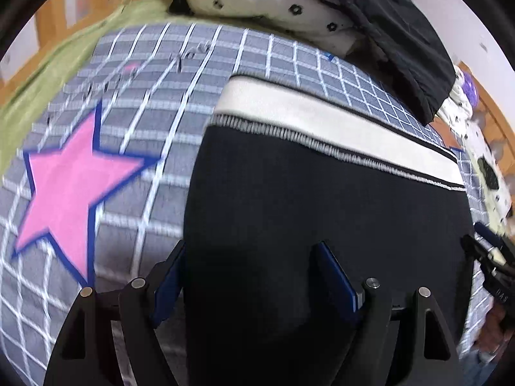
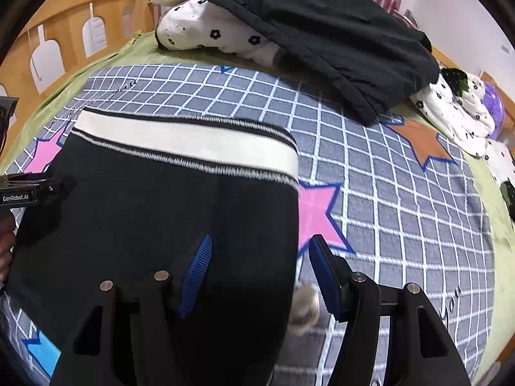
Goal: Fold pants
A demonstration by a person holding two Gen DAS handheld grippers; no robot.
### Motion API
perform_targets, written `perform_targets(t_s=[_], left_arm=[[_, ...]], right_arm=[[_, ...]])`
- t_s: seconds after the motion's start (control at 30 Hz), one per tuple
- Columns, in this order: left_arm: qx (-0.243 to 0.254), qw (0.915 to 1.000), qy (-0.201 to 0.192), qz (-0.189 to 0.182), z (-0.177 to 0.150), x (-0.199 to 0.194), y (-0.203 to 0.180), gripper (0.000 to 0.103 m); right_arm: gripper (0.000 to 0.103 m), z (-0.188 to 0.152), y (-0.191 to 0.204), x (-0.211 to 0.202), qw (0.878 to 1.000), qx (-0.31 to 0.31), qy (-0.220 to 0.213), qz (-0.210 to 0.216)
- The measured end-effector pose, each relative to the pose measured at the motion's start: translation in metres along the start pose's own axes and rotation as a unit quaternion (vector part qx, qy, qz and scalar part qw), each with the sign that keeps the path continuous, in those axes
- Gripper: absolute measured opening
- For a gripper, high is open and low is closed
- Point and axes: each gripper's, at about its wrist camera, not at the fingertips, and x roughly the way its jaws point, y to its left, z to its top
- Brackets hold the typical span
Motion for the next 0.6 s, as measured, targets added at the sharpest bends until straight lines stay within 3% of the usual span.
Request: perform_targets(t_s=[0.2, 0.43, 0.6], left_arm=[[-0.053, 0.9983, 0.021, -0.012, -0.021, -0.009, 0.006, 0.079], [0.000, 0.9995, 0.014, 0.026, -0.067, -0.035, -0.011, 0.079], [-0.015, 0.9995, 0.025, 0.013, -0.091, -0.059, -0.006, 0.079]], right_arm=[[0.060, -0.018, -0.008, -0.012, 0.999, 0.043, 0.010, 0.003], [0.060, -0.052, -0.008, -0.027, 0.996, 0.075, 0.036, 0.027], [0.060, -0.077, -0.002, -0.048, 0.995, 0.087, 0.043, 0.025]])
